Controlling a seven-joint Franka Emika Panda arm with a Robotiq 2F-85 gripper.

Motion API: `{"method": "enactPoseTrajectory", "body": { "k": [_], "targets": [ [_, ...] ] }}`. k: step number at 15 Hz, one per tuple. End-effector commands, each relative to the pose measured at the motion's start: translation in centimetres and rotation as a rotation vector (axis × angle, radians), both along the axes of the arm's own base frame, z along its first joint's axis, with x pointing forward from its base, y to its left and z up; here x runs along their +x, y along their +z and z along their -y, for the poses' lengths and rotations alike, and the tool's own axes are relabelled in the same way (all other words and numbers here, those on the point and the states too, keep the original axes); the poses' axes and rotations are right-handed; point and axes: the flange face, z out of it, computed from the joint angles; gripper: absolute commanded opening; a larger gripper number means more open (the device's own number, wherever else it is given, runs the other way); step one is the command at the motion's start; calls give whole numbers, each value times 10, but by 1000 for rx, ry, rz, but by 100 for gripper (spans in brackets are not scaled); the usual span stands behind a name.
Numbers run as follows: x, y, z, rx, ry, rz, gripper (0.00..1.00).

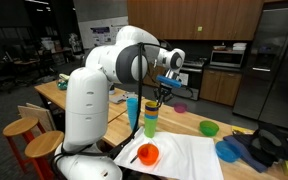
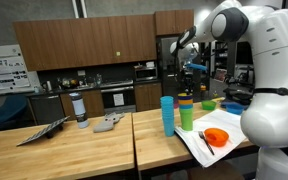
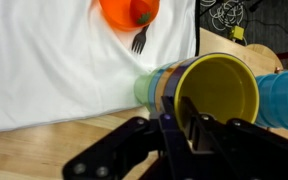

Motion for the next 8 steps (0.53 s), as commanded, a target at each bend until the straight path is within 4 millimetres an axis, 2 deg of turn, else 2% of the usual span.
{"method": "enactPoseTrajectory", "body": {
  "k": [1,4,8],
  "targets": [
    [7,13,1,-58,20,9,4],
    [10,19,3,-72,35,19,4],
    [16,25,-7,-83,46,52,4]
  ]
}}
